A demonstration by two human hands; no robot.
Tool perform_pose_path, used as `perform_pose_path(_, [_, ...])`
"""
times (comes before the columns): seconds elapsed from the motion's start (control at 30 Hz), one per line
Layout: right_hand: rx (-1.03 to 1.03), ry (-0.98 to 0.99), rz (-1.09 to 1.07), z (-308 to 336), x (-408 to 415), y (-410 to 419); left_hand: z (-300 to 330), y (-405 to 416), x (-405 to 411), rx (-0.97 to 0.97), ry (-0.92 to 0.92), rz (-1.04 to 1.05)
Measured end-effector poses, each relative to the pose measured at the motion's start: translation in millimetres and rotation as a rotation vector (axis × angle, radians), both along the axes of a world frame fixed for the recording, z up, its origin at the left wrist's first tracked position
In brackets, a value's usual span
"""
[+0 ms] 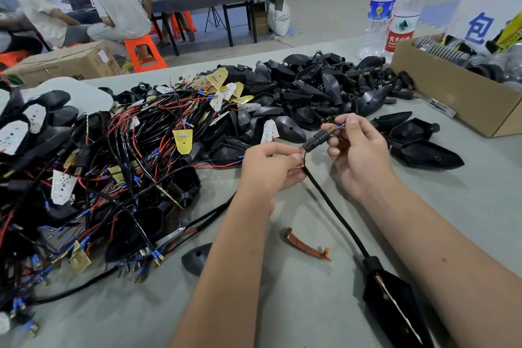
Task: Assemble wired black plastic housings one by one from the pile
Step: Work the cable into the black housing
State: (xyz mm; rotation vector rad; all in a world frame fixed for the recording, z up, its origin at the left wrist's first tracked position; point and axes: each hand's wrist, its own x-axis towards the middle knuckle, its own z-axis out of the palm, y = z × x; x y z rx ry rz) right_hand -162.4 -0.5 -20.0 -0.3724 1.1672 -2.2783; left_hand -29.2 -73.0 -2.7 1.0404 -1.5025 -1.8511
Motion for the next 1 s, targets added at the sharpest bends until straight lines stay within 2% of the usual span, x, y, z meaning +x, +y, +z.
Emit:
perform_pose_path(0.13, [0.056, 0.061, 0.034, -2, 0, -1, 3, 3, -2, 0.084, 0.077, 0.013])
perform_pose_path(0.33, [0.092, 0.175, 0.141, -6, 0, 0, 1, 4, -2, 0.012, 0.059, 0.004])
perform_pose_path(0.47, [0.147, 0.259, 0.12, -6, 0, 2, 4, 0, 2, -0.004, 0.038, -0.023])
perform_pose_path(0.63, [0.061, 0.118, 0.01, -5, 0, 1, 9, -9, 13, -0.03, -0.031, -0.163])
perform_pose_path(0.77, [0.051, 0.084, 0.043, -3, -1, 1, 12, -14, 18, -0.086, -0.131, -0.299])
perform_pose_path(1.0, [0.045, 0.113, 0.092, -1, 1, 4, 13, -5, 14, -0.008, -0.073, -0.444])
